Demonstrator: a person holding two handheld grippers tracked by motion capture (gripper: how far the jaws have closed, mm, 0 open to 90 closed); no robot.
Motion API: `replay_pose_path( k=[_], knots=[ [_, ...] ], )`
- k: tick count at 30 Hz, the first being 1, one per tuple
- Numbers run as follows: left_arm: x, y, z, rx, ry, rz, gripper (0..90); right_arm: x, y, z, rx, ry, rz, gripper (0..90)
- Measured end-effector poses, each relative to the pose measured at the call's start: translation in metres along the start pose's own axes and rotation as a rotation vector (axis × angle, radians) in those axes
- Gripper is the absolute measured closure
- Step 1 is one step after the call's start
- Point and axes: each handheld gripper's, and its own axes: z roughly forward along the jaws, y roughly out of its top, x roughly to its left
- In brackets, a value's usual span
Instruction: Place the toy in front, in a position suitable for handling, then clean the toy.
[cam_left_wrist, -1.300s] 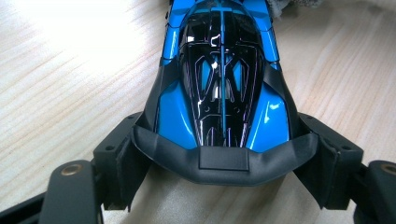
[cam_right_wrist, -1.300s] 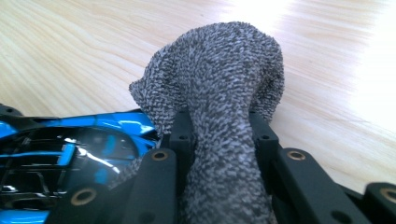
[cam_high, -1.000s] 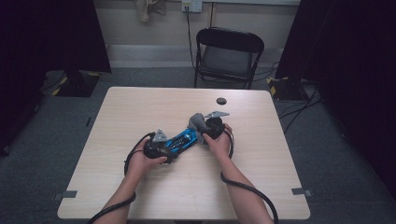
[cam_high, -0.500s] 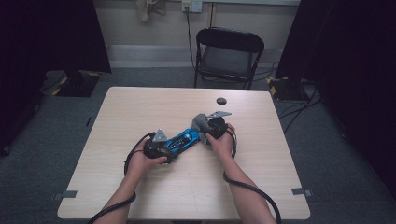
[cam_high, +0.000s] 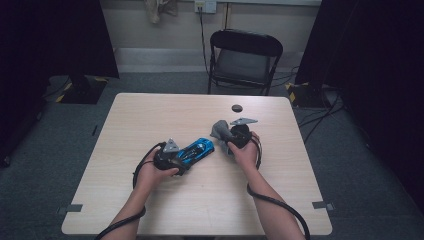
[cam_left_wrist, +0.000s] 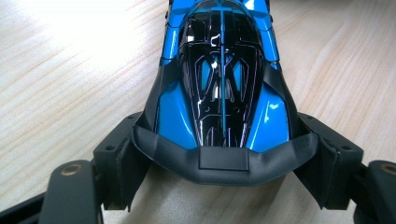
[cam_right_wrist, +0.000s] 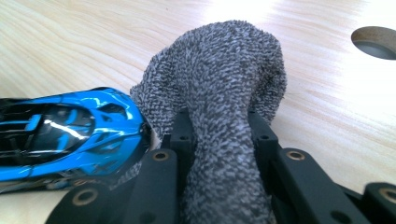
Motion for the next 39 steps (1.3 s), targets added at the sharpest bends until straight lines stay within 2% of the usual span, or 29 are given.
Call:
replay_pose_path(
  k=[6, 12, 25, 32, 35, 39],
  knots=[
    [0.000, 0.000, -0.001, 0.001, -0.002, 0.000, 24.6, 0.006, 0.002, -0.014, -0.013, 0.025, -0.018, 70.3],
    [-0.001, -0.001, -0.001, 0.002, 0.000, 0.000, 24.6, 0.019, 0.001, -0.028, -0.019, 0.060, -0.068, 70.4],
    [-0.002, -0.002, -0.002, 0.000, 0.001, -0.002, 24.5, 0.030, -0.006, -0.049, -0.025, 0.114, -0.081, 70.3],
    [-0.002, -0.002, -0.003, 0.005, 0.002, 0.000, 23.9, 0.034, -0.008, -0.053, -0.022, 0.129, -0.092, 70.2],
    [-0.003, -0.003, -0.004, 0.011, -0.001, 0.020, 21.0, 0.035, -0.010, -0.053, -0.021, 0.138, -0.087, 70.2],
    [-0.001, -0.002, -0.007, 0.020, -0.020, -0.006, 23.2, 0.035, -0.011, -0.051, -0.018, 0.146, -0.088, 70.0]
  ],
)
